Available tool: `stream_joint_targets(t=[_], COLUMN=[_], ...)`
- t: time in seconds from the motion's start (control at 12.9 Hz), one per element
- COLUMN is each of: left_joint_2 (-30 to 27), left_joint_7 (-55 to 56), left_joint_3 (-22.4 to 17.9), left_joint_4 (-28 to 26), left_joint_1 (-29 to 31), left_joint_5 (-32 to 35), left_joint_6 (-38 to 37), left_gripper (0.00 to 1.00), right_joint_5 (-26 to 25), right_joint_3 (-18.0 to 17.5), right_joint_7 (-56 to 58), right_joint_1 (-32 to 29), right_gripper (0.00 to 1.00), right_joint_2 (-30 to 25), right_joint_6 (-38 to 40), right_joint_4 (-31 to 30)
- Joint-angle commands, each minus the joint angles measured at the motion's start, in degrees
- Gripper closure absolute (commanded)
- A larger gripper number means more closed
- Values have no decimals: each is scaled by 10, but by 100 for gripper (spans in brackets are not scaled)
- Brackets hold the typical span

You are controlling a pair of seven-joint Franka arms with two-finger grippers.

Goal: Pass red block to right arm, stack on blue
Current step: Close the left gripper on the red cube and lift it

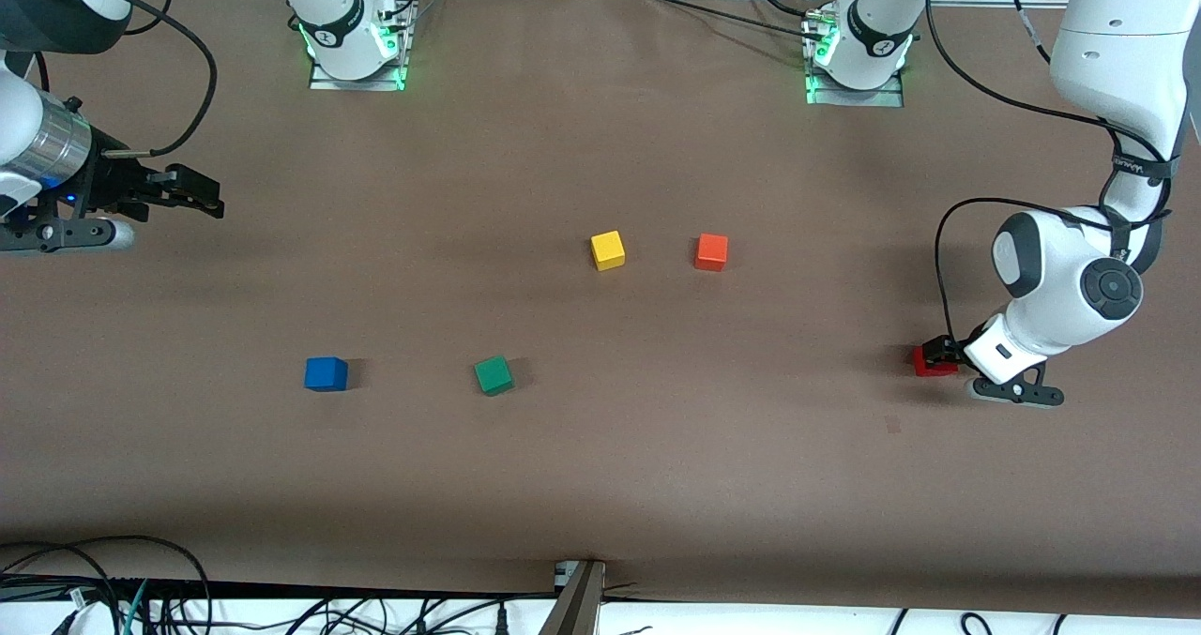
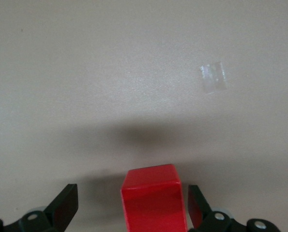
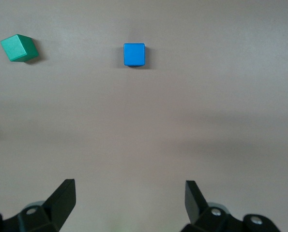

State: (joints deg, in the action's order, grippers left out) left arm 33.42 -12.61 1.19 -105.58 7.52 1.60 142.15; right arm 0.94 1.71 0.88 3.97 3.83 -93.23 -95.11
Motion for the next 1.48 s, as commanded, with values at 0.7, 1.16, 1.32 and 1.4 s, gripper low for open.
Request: stream_joint_targets(t=[0.7, 1.16, 1.32, 1.4], left_joint_2=[12, -25, -33, -40], left_joint_7=[5, -3, -3, -3], left_joint_3=[7, 18, 38, 46], left_joint_4=[10, 95, 158, 183], left_joint_1=[2, -6, -4, -6], left_joint_5=[1, 1, 1, 1], left_joint_6=[-6, -158, -255, -291], left_gripper=[85, 100, 100, 100], right_joint_5=[-2, 25, 53, 70], right_joint_3=[-2, -3, -3, -2], right_joint_7=[2, -1, -3, -4], right_joint_1=[1, 3, 3, 3], right_gripper=[0, 0, 0, 0], right_joint_2=[-11, -8, -8, -8], right_joint_6=[4, 5, 5, 5], right_joint_4=[-10, -9, -9, -10])
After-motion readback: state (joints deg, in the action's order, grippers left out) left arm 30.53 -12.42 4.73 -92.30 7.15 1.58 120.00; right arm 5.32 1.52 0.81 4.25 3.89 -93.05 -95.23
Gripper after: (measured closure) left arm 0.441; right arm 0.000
